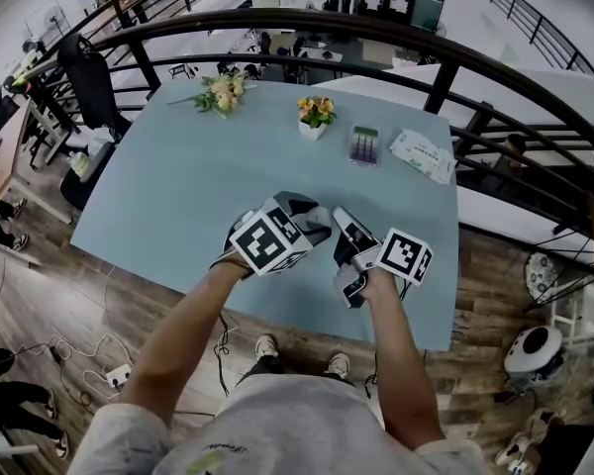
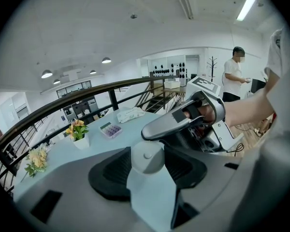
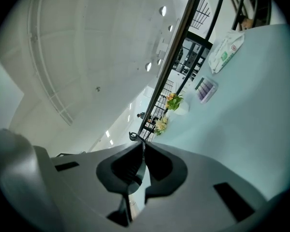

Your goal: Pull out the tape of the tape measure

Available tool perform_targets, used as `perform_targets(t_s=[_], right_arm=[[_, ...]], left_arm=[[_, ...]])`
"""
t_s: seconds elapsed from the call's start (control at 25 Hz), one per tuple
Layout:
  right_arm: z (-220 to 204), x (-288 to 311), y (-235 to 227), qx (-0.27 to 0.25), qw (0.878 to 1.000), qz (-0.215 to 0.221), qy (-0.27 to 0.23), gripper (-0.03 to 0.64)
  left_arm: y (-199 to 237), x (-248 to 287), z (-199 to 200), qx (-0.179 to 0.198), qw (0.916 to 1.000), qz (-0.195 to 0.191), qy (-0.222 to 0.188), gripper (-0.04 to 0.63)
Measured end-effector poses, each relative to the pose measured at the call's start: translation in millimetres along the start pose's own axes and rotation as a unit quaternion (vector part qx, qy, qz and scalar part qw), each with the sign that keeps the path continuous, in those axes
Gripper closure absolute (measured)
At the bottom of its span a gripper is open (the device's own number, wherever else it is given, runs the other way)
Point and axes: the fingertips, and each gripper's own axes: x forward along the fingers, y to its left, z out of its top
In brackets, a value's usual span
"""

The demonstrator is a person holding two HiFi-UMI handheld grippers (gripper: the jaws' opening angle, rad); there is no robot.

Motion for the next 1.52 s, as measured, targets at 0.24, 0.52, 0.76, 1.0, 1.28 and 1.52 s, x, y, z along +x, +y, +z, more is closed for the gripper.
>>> perform_targets(t_s=[0.24,0.52,0.76,1.0,1.28,1.52], right_arm=[[4.3,-5.3,-0.9,-0.023,1.0,-0.008,-0.001,0.597],[4.6,-7.9,1.0,-0.04,0.999,-0.015,-0.004,0.598],[30.4,-27.6,-13.0,-0.031,0.998,-0.04,-0.048,0.599],[34.7,-30.8,-10.3,-0.046,0.997,-0.034,-0.043,0.598],[33.0,-32.9,-11.3,-0.051,0.997,-0.036,-0.041,0.599],[34.6,-32.5,-13.5,-0.052,0.997,-0.037,-0.041,0.598]], left_arm=[[-1.7,-0.8,0.3,0.003,1.0,-0.004,-0.002,0.382],[-2.8,-5.1,-0.7,0.009,0.9999,-0.009,-0.001,0.382],[3.5,-12.3,-13.6,0.008,0.9999,-0.001,0.01,0.382],[4.9,-15.1,-13.0,0.0,1.0,-0.002,0.001,0.38],[5.9,-13.9,-13.5,-0.001,1.0,0.0,0.004,0.38],[6.0,-10.6,-14.2,0.001,1.0,-0.002,0.008,0.38]])
